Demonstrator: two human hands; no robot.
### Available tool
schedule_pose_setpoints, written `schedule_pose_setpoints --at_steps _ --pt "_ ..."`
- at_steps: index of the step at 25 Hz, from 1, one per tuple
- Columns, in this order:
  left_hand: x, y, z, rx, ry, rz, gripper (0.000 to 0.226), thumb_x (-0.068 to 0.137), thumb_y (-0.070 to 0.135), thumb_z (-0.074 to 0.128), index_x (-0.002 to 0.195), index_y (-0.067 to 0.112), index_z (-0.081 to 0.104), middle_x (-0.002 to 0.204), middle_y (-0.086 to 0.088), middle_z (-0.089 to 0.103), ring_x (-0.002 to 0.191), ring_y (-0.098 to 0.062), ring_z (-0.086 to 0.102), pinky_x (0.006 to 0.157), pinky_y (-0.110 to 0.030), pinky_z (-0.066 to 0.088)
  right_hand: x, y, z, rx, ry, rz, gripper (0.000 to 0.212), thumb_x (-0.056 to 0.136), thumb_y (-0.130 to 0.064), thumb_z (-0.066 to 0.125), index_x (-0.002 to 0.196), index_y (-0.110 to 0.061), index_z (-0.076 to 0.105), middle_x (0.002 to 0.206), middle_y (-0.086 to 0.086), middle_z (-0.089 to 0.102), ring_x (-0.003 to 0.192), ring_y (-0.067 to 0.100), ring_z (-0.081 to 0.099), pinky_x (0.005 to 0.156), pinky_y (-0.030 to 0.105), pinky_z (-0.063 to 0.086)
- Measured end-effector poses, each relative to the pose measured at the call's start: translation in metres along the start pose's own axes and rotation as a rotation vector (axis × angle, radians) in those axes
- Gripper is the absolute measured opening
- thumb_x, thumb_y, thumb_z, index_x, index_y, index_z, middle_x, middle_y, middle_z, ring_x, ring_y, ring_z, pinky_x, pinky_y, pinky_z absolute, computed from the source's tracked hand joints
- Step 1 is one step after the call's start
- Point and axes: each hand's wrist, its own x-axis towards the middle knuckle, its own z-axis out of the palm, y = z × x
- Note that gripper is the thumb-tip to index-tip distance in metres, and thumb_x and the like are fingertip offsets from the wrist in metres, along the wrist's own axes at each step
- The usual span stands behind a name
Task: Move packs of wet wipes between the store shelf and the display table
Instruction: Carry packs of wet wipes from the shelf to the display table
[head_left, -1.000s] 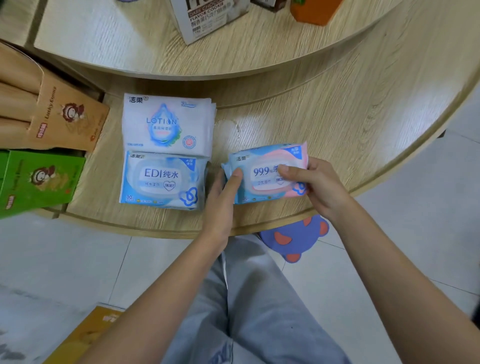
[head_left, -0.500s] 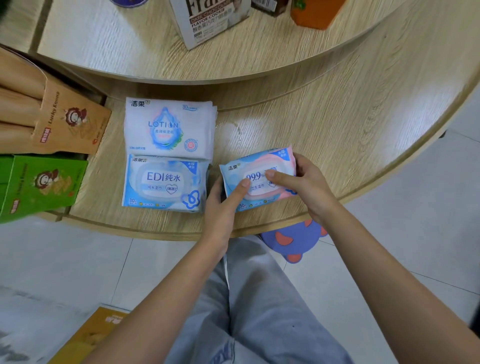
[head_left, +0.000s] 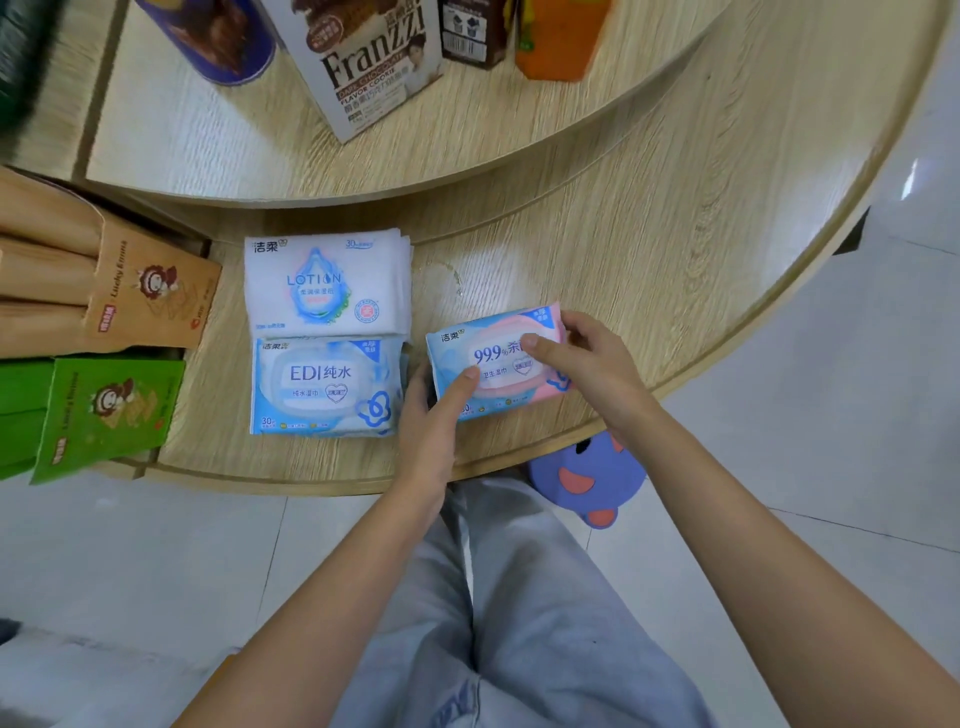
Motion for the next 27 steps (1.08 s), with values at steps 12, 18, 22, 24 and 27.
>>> schedule_pose_setpoints --at_steps 12,18,22,24,27 --pt "-0.081 -0.044 -0.062 0.858 -0.458 0.048 0.019 0.089 0.005 0.058 0.078 0.02 0.06 0.069 0.002 0.059 0.053 0.005 0.051 0.062 -0.015 0.041 -0.141 0.097 -0.005 -0.151 0.399 0.025 0.012 0.09 -0.015 0.055 0.082 -0.014 0.065 0.069 -0.003 0.059 0.074 0.016 0.055 0.077 0.037 0.051" --pt "-0.126 -0.067 0.003 1.296 -0.827 0.318 0.009 0.088 0.013 0.059 0.088 0.02 0.064 0.075 0.002 0.062 0.073 -0.013 0.056 0.07 -0.023 0.042 -0.288 0.2 -0.002 0.033 0.607 0.241 0.011 0.091 -0.015 0.055 0.085 -0.015 0.065 0.081 0.0 0.061 0.075 0.018 0.056 0.075 0.027 0.043" --pt "-0.197 -0.118 0.095 1.509 -1.191 0.519 0.01 0.091 0.015 0.057 0.097 0.015 0.064 0.082 0.003 0.063 0.074 -0.006 0.056 0.072 -0.021 0.042 -0.381 0.276 -0.012 0.227 0.798 0.408 0.01 0.091 -0.018 0.053 0.085 -0.019 0.061 0.083 -0.003 0.062 0.071 0.009 0.053 0.06 0.012 0.037" --pt "-0.24 -0.15 0.138 1.533 -1.339 0.542 0.009 0.092 0.011 0.055 0.093 0.018 0.06 0.072 0.006 0.06 0.057 0.005 0.052 0.061 -0.016 0.042 -0.418 0.308 -0.022 0.35 0.926 0.476 0.009 0.091 -0.017 0.053 0.087 -0.018 0.061 0.086 -0.003 0.063 0.075 0.01 0.055 0.063 0.008 0.039" --pt "-0.305 -0.213 0.202 1.555 -1.493 0.583 0.014 0.089 0.009 0.057 0.093 0.021 0.061 0.072 0.007 0.061 0.068 -0.005 0.058 0.068 -0.022 0.042 -0.464 0.355 -0.056 0.506 1.051 0.53 0.008 0.092 -0.016 0.053 0.09 -0.017 0.061 0.085 -0.004 0.061 0.082 0.014 0.058 0.068 0.015 0.04"
